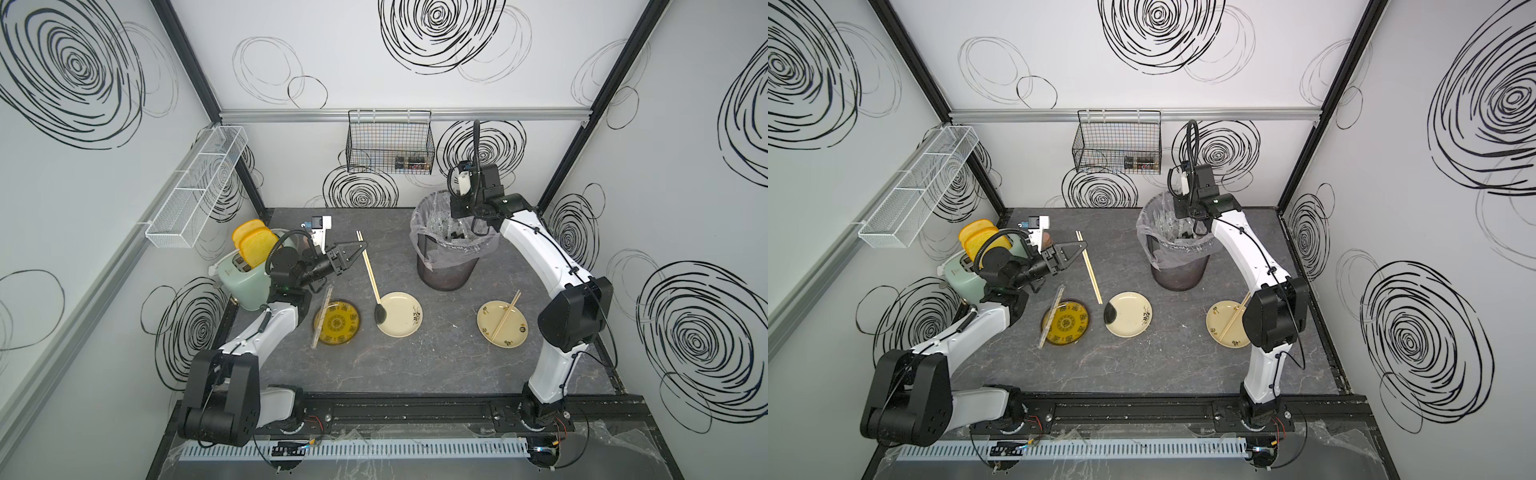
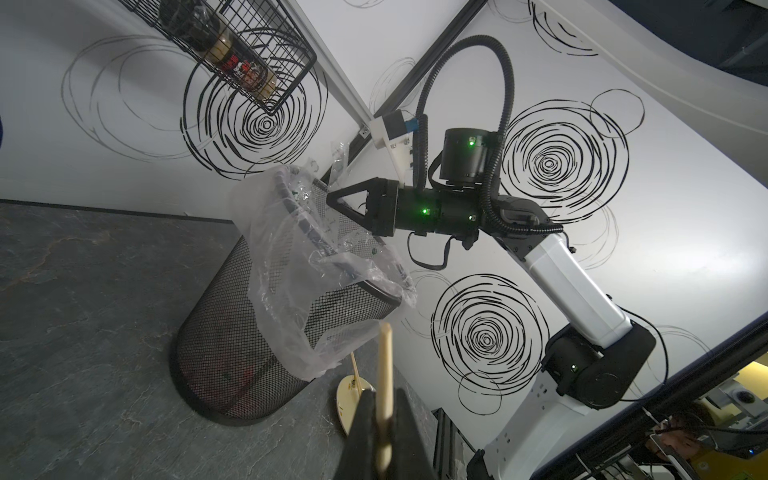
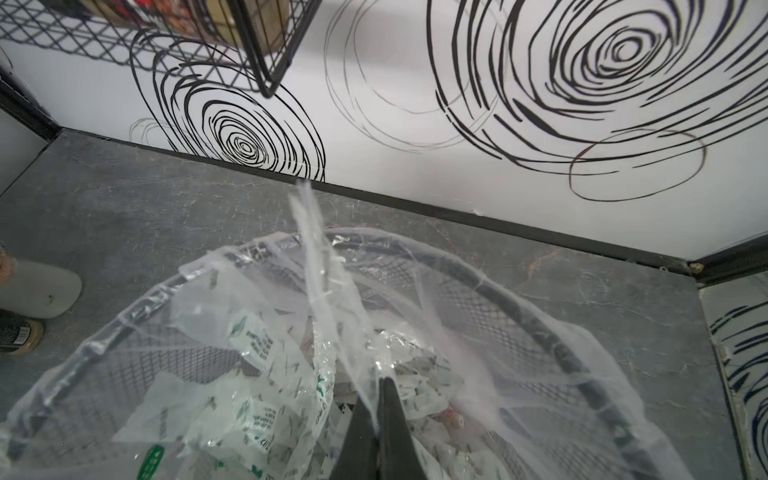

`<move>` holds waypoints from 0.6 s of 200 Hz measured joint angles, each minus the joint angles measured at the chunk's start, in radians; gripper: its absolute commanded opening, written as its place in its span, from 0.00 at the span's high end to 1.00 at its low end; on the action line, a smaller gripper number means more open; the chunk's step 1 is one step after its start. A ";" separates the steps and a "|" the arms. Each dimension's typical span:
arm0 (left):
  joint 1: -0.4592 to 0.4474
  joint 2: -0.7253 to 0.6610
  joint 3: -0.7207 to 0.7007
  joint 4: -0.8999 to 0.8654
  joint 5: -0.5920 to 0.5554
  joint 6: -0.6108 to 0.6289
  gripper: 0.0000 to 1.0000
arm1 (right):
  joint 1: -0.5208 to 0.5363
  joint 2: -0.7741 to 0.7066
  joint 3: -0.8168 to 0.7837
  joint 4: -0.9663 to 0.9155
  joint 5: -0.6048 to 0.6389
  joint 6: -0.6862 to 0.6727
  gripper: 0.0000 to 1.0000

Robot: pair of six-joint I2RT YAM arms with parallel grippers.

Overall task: Remove the packaging of disposable chopsticks
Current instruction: Place the packet bag in the trash bin.

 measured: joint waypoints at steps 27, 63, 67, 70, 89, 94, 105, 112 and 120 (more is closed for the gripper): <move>0.000 0.000 0.000 -0.005 0.000 0.005 1.00 | 0.000 0.003 -0.007 -0.035 -0.045 0.016 1.00; 0.000 0.000 0.004 -0.009 0.000 0.009 1.00 | 0.000 0.003 -0.064 -0.056 -0.074 0.022 1.00; 0.000 0.000 0.004 -0.009 0.000 0.009 1.00 | 0.000 0.003 -0.070 -0.060 -0.077 0.022 1.00; 0.000 0.000 0.004 -0.009 0.000 0.010 1.00 | 0.000 0.003 -0.073 -0.063 -0.079 0.022 1.00; 0.000 0.000 0.006 -0.010 0.000 0.011 1.00 | 0.000 0.003 -0.087 -0.073 -0.090 0.020 1.00; 0.000 0.000 0.007 -0.010 0.000 0.012 1.00 | 0.000 0.005 -0.087 -0.075 -0.092 0.020 1.00; 0.000 -0.001 0.010 -0.015 0.000 0.015 1.00 | 0.000 0.009 -0.087 -0.076 -0.093 0.018 1.00; 0.000 -0.001 0.011 -0.018 0.000 0.016 1.00 | 0.000 0.014 -0.087 -0.076 -0.096 0.018 1.00; 0.000 -0.001 0.011 -0.020 0.000 0.018 1.00 | 0.000 0.023 -0.087 -0.076 -0.098 0.018 1.00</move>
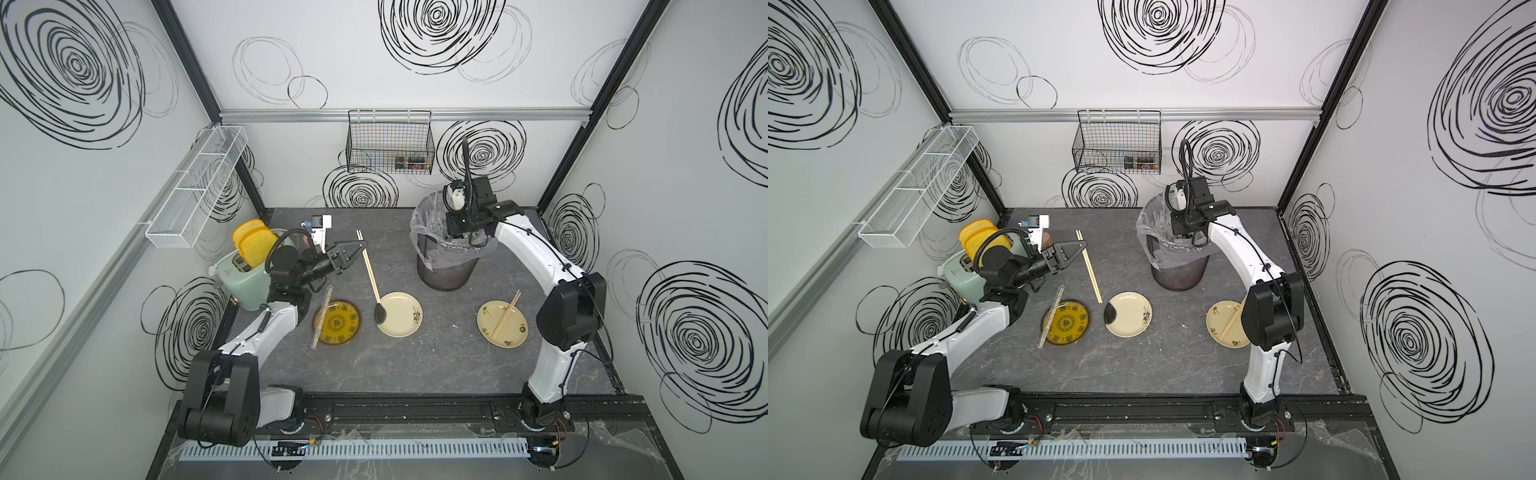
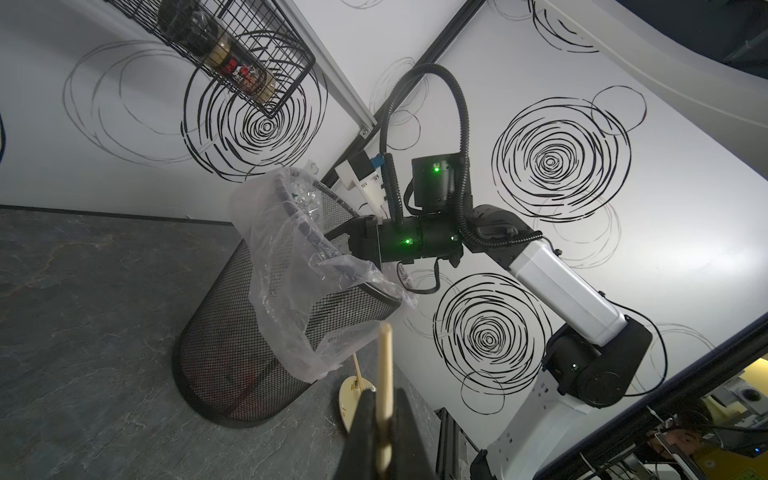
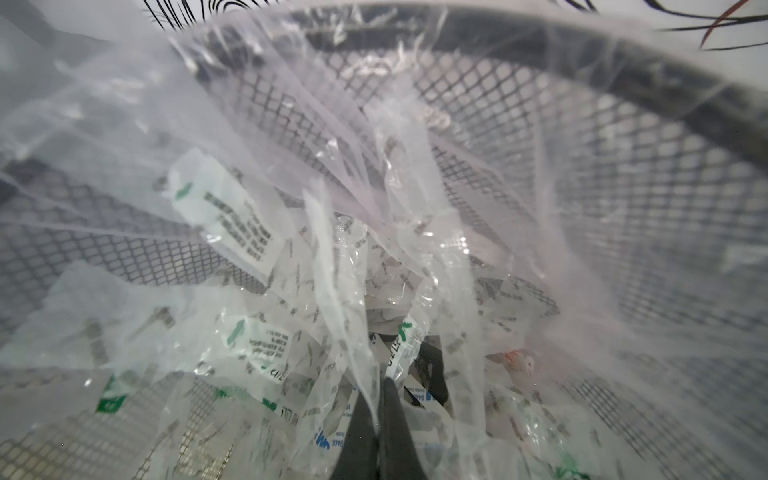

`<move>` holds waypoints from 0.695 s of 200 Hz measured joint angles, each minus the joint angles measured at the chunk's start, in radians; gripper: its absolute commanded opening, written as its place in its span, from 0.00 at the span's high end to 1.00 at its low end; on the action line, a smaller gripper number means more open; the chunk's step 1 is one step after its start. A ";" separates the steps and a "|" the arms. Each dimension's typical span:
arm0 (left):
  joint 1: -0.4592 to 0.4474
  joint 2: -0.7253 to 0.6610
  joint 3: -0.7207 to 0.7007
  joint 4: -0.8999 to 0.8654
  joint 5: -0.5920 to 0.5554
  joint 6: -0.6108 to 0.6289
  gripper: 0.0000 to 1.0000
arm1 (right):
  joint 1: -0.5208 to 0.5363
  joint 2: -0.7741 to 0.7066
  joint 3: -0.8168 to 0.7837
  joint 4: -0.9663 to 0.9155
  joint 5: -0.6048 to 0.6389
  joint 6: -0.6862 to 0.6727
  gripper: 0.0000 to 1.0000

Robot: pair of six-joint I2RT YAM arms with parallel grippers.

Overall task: Remove the packaging of disposable chopsticks
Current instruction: Place the packet bag in the trash bin.

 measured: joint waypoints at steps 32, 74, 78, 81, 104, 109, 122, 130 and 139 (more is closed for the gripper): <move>0.000 0.000 0.000 -0.015 0.000 0.004 1.00 | 0.000 0.066 0.015 -0.016 0.001 0.000 1.00; 0.000 0.000 0.000 -0.020 0.000 0.008 1.00 | 0.000 0.176 0.058 -0.060 0.018 0.009 1.00; 0.000 0.000 0.000 -0.021 0.000 0.008 1.00 | 0.000 0.181 0.058 -0.065 0.018 0.011 1.00; 0.000 0.000 0.000 -0.021 0.000 0.008 1.00 | 0.000 0.184 0.058 -0.068 0.018 0.013 1.00; 0.000 0.000 0.000 -0.026 0.000 0.010 1.00 | 0.000 0.191 0.056 -0.071 0.018 0.025 1.00; 0.000 0.000 0.000 -0.026 0.000 0.011 1.00 | 0.000 0.191 0.056 -0.069 0.018 0.029 1.00; 0.000 0.000 0.000 -0.026 0.000 0.011 1.00 | 0.000 0.191 0.049 -0.063 0.018 0.036 1.00; 0.000 0.000 0.000 -0.028 0.000 0.011 1.00 | 0.000 0.191 0.041 -0.061 0.018 0.041 1.00; 0.000 0.000 0.000 -0.030 0.000 0.011 1.00 | 0.000 0.191 0.031 -0.060 0.019 0.047 1.00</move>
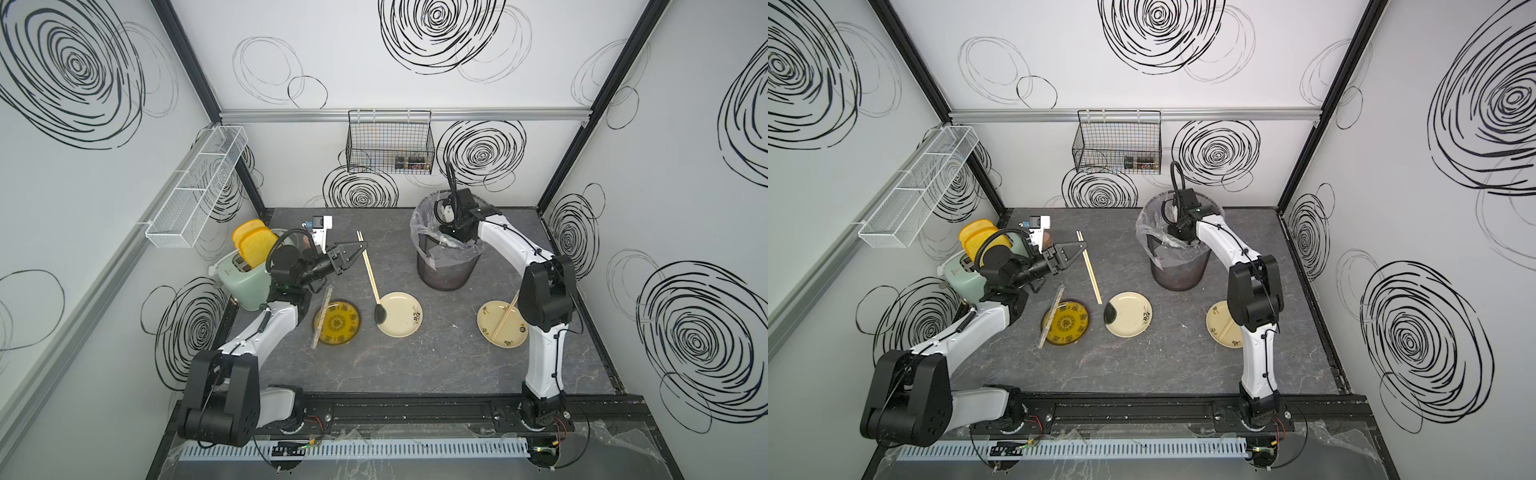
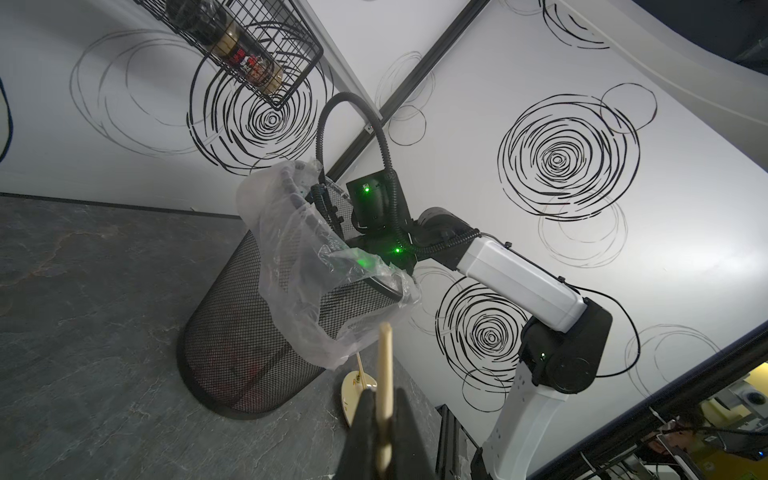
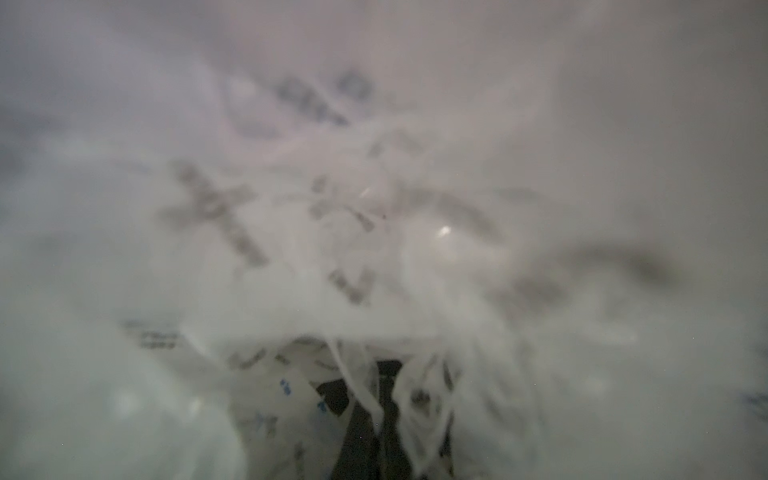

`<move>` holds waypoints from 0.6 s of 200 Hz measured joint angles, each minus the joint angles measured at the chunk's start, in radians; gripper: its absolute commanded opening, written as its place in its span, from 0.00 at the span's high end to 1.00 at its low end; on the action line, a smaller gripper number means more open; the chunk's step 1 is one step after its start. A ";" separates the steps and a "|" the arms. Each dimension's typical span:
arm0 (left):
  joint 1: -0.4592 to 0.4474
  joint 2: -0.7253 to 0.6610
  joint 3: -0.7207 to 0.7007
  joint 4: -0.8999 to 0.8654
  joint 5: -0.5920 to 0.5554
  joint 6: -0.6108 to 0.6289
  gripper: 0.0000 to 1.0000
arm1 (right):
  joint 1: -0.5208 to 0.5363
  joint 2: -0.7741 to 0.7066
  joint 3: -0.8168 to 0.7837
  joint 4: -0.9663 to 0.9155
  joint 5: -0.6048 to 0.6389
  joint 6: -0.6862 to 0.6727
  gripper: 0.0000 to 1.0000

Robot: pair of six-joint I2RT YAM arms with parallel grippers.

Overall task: Remove the packaging of disposable chopsticks
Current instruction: Place the packet bag in the trash bin.

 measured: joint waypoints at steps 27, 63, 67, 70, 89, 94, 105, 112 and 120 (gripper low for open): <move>0.000 0.000 0.000 -0.002 0.000 0.000 1.00 | 0.002 0.000 -0.019 0.002 0.006 0.010 0.97; 0.000 0.000 0.000 -0.002 0.000 0.003 1.00 | 0.005 -0.006 -0.021 0.009 0.023 0.022 0.71; 0.000 0.000 0.000 -0.002 0.000 0.003 1.00 | 0.005 -0.009 -0.021 0.010 0.023 0.029 0.69; 0.000 0.000 0.000 -0.002 0.000 0.003 1.00 | 0.006 -0.011 -0.021 0.010 0.024 0.024 0.68; 0.000 0.000 0.002 -0.002 0.000 0.003 1.00 | 0.010 -0.031 -0.021 0.012 0.031 0.027 0.59; 0.000 0.000 0.002 -0.002 0.000 0.003 1.00 | 0.011 -0.036 -0.019 0.011 0.034 0.029 0.56; 0.000 0.000 0.002 -0.002 0.000 0.003 1.00 | 0.015 -0.047 -0.012 0.011 0.042 0.033 0.52; 0.000 0.000 0.002 -0.002 0.000 0.003 1.00 | 0.017 -0.054 -0.006 0.012 0.047 0.033 0.51; 0.000 0.000 0.002 -0.002 0.000 0.003 1.00 | 0.020 -0.063 0.004 0.011 0.054 0.036 0.49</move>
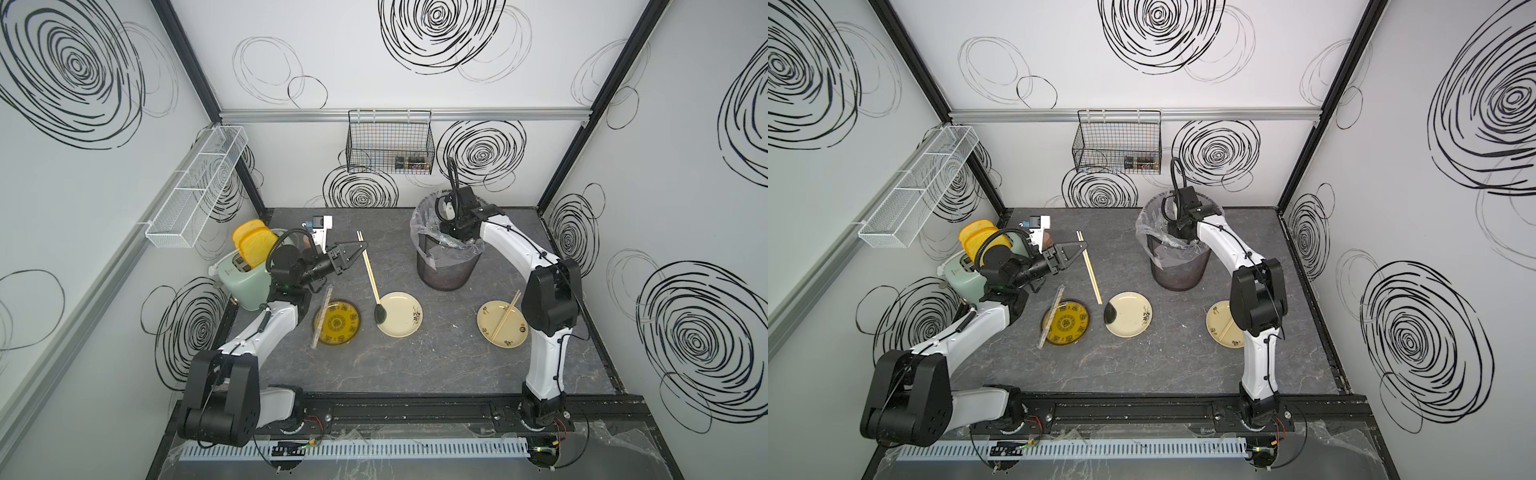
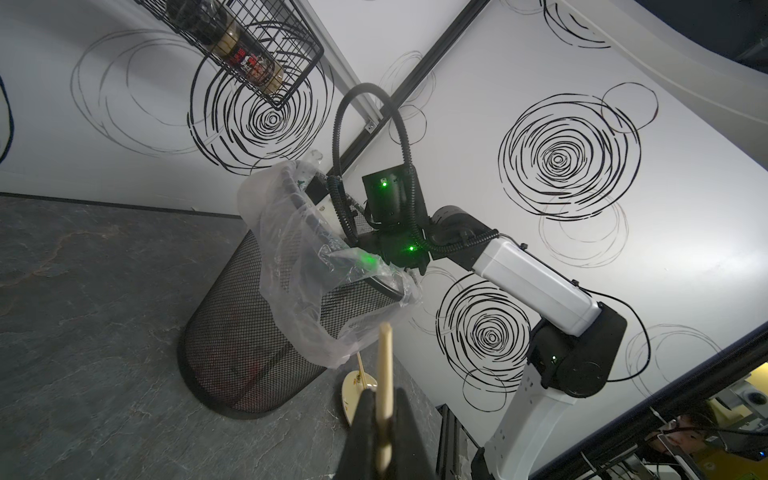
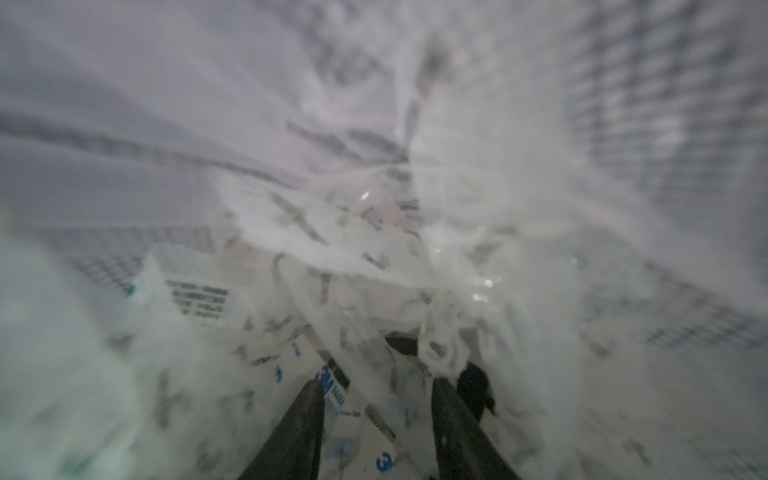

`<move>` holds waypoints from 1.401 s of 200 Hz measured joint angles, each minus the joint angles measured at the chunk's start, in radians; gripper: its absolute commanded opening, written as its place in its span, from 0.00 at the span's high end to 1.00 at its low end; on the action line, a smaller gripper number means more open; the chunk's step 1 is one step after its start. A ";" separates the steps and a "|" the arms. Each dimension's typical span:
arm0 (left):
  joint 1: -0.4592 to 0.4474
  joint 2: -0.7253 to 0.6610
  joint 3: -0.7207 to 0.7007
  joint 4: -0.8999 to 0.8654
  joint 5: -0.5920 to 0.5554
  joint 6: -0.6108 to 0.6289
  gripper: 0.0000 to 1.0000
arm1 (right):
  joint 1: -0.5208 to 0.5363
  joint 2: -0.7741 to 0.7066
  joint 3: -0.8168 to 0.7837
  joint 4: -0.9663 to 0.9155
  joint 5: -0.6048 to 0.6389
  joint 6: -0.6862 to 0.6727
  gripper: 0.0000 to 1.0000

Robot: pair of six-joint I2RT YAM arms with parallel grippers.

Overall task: Remove the packaging of disposable chopsticks
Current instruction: Place the packet bag in the trash bin, then place the disposable chopsticks on the plate.

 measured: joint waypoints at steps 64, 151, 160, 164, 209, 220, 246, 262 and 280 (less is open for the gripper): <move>0.000 0.000 0.000 0.004 0.000 -0.004 1.00 | 0.008 -0.132 0.018 0.047 0.015 0.008 0.40; 0.000 0.000 0.000 0.020 0.001 -0.012 1.00 | 0.008 -0.465 -0.143 0.302 -0.056 0.000 0.13; 0.000 0.000 0.000 0.020 0.001 -0.012 1.00 | 0.008 -0.484 -0.156 0.318 -0.072 -0.001 0.11; 0.000 0.000 0.000 0.020 0.001 -0.012 1.00 | 0.008 -0.491 -0.162 0.325 -0.080 0.000 0.10; 0.000 0.000 0.000 0.020 0.001 -0.011 1.00 | 0.010 -0.555 -0.231 0.363 -0.172 0.001 0.06; 0.000 0.000 0.000 0.019 0.000 -0.011 1.00 | 0.014 -0.566 -0.245 0.370 -0.192 0.002 0.05; 0.000 0.000 0.000 0.019 0.001 -0.011 1.00 | 0.030 -0.596 -0.283 0.383 -0.223 0.002 0.02; 0.000 0.000 0.000 0.018 0.001 -0.011 1.00 | 0.035 -0.607 -0.294 0.383 -0.230 0.001 0.00; -0.002 0.000 0.000 0.016 0.000 -0.010 1.00 | 0.040 -0.610 -0.295 0.383 -0.231 -0.008 0.02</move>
